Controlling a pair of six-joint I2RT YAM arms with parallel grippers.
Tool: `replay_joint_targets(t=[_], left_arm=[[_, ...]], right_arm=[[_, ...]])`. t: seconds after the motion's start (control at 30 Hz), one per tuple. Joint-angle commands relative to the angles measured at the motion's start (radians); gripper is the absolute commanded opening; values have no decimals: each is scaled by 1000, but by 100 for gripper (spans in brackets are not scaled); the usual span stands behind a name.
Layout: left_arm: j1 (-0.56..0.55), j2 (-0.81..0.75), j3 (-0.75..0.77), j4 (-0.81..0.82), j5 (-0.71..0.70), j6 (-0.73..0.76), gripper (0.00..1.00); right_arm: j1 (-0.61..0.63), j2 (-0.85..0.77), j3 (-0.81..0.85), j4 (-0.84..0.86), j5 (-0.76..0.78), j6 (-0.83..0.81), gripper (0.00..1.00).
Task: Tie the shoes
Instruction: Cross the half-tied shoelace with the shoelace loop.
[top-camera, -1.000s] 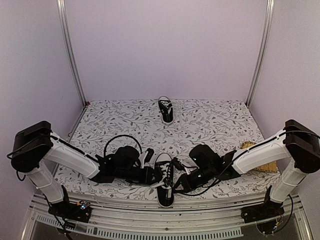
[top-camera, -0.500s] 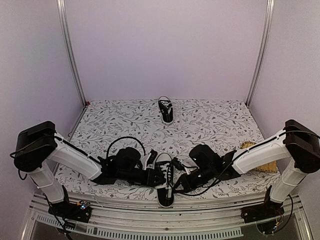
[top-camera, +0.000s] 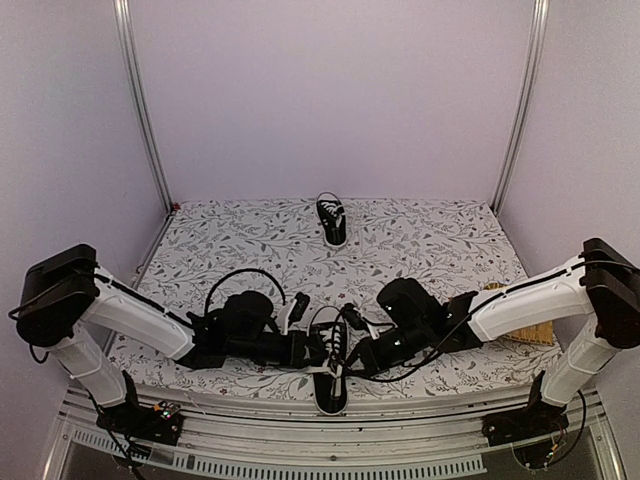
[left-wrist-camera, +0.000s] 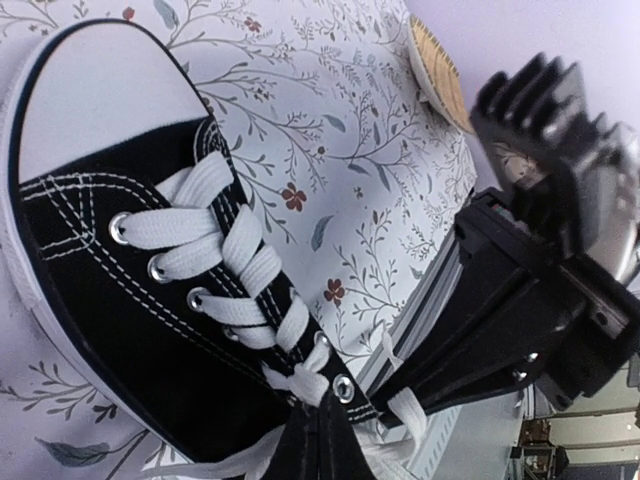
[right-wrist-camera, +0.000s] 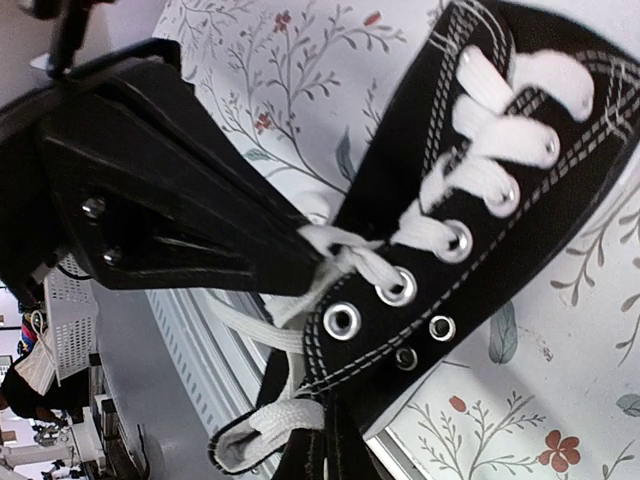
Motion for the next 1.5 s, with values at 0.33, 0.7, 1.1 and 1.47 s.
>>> replay_joint_targets(t=[0.33, 0.7, 1.1, 1.47], left_arm=[[50, -75, -2, -98, -28, 56, 0], [78, -86, 42, -184, -21, 107, 0], [115, -144, 62, -264, -24, 141, 0], [118, -152, 68, -259, 36, 138, 0]], right_arm=[[9, 23, 166, -161, 109, -76, 2], [7, 142, 296, -203, 138, -100, 2], [13, 175, 322, -214, 108, -132, 2], [20, 185, 319, -154, 82, -125, 2]])
